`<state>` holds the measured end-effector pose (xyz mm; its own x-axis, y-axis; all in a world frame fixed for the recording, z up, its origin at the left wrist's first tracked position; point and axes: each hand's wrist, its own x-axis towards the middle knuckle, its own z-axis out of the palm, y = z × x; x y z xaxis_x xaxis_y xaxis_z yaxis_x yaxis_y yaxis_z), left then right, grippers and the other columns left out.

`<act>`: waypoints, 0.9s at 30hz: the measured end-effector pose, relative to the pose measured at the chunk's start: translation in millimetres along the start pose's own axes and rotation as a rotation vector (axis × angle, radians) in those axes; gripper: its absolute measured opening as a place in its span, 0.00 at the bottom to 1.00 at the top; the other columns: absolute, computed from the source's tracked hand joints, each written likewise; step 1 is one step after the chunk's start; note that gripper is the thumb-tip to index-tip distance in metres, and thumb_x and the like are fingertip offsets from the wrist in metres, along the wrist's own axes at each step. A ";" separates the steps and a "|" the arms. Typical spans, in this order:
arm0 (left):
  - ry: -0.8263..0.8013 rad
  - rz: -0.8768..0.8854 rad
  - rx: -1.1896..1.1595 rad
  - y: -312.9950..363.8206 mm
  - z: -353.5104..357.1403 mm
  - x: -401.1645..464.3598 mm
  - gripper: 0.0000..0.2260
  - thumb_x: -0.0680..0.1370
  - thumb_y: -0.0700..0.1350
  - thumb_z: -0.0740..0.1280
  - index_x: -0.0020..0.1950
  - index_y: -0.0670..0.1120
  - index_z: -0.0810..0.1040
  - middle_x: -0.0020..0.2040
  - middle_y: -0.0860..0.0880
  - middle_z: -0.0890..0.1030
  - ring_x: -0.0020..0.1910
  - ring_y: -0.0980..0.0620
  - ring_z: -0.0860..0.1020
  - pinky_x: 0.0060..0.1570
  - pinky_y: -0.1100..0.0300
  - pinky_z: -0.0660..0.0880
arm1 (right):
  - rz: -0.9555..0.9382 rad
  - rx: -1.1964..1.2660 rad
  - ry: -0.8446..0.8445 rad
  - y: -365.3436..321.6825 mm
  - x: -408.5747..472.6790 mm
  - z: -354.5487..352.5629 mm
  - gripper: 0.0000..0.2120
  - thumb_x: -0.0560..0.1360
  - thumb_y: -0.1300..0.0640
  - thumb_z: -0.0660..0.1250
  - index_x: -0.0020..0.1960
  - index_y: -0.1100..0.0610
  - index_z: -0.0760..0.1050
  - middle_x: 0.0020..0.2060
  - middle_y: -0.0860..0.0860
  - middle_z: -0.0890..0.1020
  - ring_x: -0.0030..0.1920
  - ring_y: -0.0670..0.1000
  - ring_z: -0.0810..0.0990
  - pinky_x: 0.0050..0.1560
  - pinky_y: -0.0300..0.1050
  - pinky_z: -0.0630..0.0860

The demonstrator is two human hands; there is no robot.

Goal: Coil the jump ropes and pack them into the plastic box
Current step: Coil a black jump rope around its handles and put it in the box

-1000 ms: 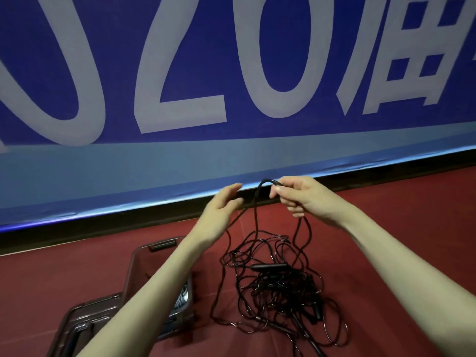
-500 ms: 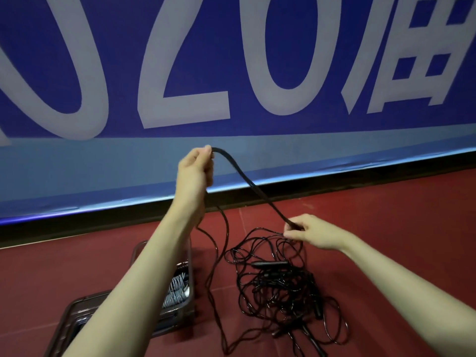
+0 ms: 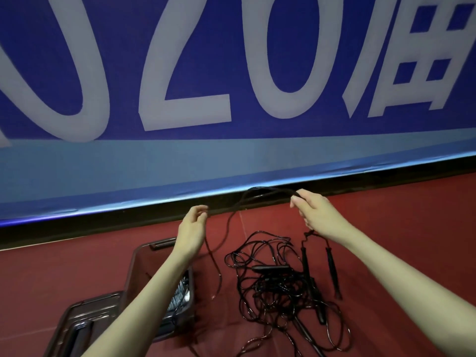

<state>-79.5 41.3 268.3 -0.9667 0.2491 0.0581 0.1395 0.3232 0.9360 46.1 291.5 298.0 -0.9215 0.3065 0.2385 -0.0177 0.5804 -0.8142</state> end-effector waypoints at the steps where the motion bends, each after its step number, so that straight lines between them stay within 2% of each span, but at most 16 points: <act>1: -0.023 0.064 0.021 9.2 1.2 -4.7 0.11 0.83 0.43 0.59 0.63 0.47 0.75 0.62 0.50 0.77 0.58 0.55 0.74 0.57 0.64 0.65 | -0.031 -0.072 -0.018 -6.7 -1.0 0.9 0.12 0.83 0.54 0.57 0.42 0.55 0.73 0.27 0.49 0.69 0.26 0.47 0.66 0.32 0.44 0.65; 4: -0.249 0.223 -0.016 43.7 12.9 -22.7 0.17 0.83 0.48 0.59 0.72 0.50 0.70 0.66 0.57 0.73 0.64 0.63 0.70 0.59 0.73 0.65 | -0.079 -0.156 -0.074 -19.6 -2.8 8.3 0.13 0.83 0.53 0.56 0.43 0.52 0.74 0.28 0.51 0.70 0.27 0.48 0.65 0.32 0.45 0.64; 6: -0.359 0.272 0.021 58.2 21.8 -30.9 0.19 0.82 0.52 0.60 0.72 0.52 0.69 0.64 0.58 0.74 0.62 0.65 0.71 0.60 0.72 0.65 | -0.099 -0.155 -0.077 -24.2 -3.2 10.8 0.14 0.83 0.52 0.56 0.42 0.51 0.74 0.28 0.51 0.70 0.28 0.48 0.65 0.33 0.45 0.64; 7: -0.364 0.292 0.041 62.9 24.2 -33.2 0.16 0.81 0.52 0.61 0.69 0.52 0.71 0.61 0.57 0.77 0.58 0.65 0.73 0.56 0.73 0.67 | -0.107 -0.153 -0.068 -24.8 -3.0 10.4 0.13 0.83 0.52 0.56 0.42 0.51 0.74 0.28 0.52 0.70 0.28 0.48 0.65 0.33 0.45 0.64; 9: -0.305 0.342 0.084 68.1 24.3 -33.1 0.07 0.81 0.50 0.62 0.53 0.50 0.78 0.46 0.54 0.79 0.43 0.59 0.75 0.47 0.66 0.70 | -0.119 -0.149 -0.065 -22.0 -2.7 7.3 0.13 0.83 0.53 0.57 0.42 0.50 0.74 0.28 0.51 0.70 0.28 0.47 0.65 0.34 0.45 0.64; 10: -0.286 0.361 0.082 70.5 23.6 -32.6 0.08 0.81 0.49 0.63 0.44 0.49 0.76 0.37 0.53 0.76 0.36 0.56 0.72 0.42 0.62 0.69 | -0.129 -0.153 -0.085 -18.7 -3.1 5.1 0.12 0.82 0.52 0.59 0.42 0.50 0.75 0.28 0.49 0.70 0.29 0.46 0.65 0.34 0.46 0.64; 12: -0.281 0.348 0.009 78.8 20.0 -33.8 0.13 0.81 0.48 0.63 0.36 0.48 0.70 0.28 0.55 0.67 0.28 0.55 0.64 0.31 0.62 0.63 | -0.139 -0.169 -0.149 -9.8 -4.2 5.2 0.09 0.80 0.51 0.63 0.42 0.50 0.75 0.31 0.48 0.73 0.32 0.45 0.67 0.36 0.45 0.64; 14: -0.262 0.336 -0.144 93.2 16.1 -34.6 0.15 0.80 0.46 0.63 0.33 0.49 0.70 0.26 0.55 0.63 0.25 0.56 0.59 0.26 0.63 0.57 | -0.120 -0.169 -0.195 3.3 -4.2 8.2 0.07 0.79 0.51 0.66 0.42 0.50 0.75 0.33 0.48 0.75 0.34 0.46 0.69 0.38 0.45 0.66; 17: -0.192 0.333 -0.329 109.3 7.2 -31.5 0.16 0.79 0.44 0.63 0.31 0.50 0.71 0.28 0.52 0.61 0.27 0.55 0.57 0.28 0.61 0.55 | -0.043 -0.199 -0.252 27.3 -2.1 16.7 0.07 0.78 0.55 0.66 0.41 0.50 0.78 0.35 0.49 0.80 0.37 0.45 0.75 0.46 0.49 0.73; 19: -0.184 0.332 -0.369 111.6 6.4 -33.6 0.15 0.80 0.42 0.62 0.32 0.47 0.70 0.28 0.52 0.60 0.27 0.55 0.57 0.28 0.62 0.55 | 0.020 -0.177 -0.288 40.8 -0.6 21.1 0.07 0.78 0.55 0.67 0.41 0.48 0.79 0.39 0.45 0.83 0.43 0.42 0.79 0.51 0.45 0.74; 22: -0.144 0.307 -0.505 114.9 5.5 -34.4 0.15 0.81 0.40 0.61 0.34 0.46 0.69 0.26 0.55 0.60 0.26 0.56 0.57 0.26 0.64 0.55 | 0.104 -0.244 -0.378 59.8 -3.3 26.8 0.04 0.77 0.54 0.69 0.43 0.50 0.78 0.42 0.44 0.83 0.46 0.42 0.79 0.50 0.37 0.73; 25: -0.051 0.295 -0.711 125.6 -9.0 -21.7 0.14 0.81 0.39 0.59 0.36 0.46 0.68 0.25 0.56 0.60 0.24 0.58 0.57 0.25 0.66 0.55 | 0.159 -0.360 -0.463 88.6 -16.3 33.2 0.06 0.78 0.52 0.66 0.43 0.50 0.77 0.42 0.42 0.80 0.47 0.45 0.78 0.55 0.44 0.71; 27: -0.017 0.295 -0.751 126.1 -15.8 -14.5 0.13 0.82 0.40 0.58 0.36 0.46 0.68 0.25 0.56 0.59 0.23 0.58 0.56 0.25 0.66 0.55 | 0.195 -0.246 -0.367 101.0 -19.8 29.5 0.10 0.80 0.50 0.64 0.41 0.51 0.77 0.39 0.42 0.80 0.44 0.45 0.77 0.52 0.46 0.71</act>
<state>-51.2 64.1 391.0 -0.9082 0.2441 0.3399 0.2015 -0.4569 0.8664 51.1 321.8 195.4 -0.9754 0.1661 -0.1449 0.2203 0.7133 -0.6653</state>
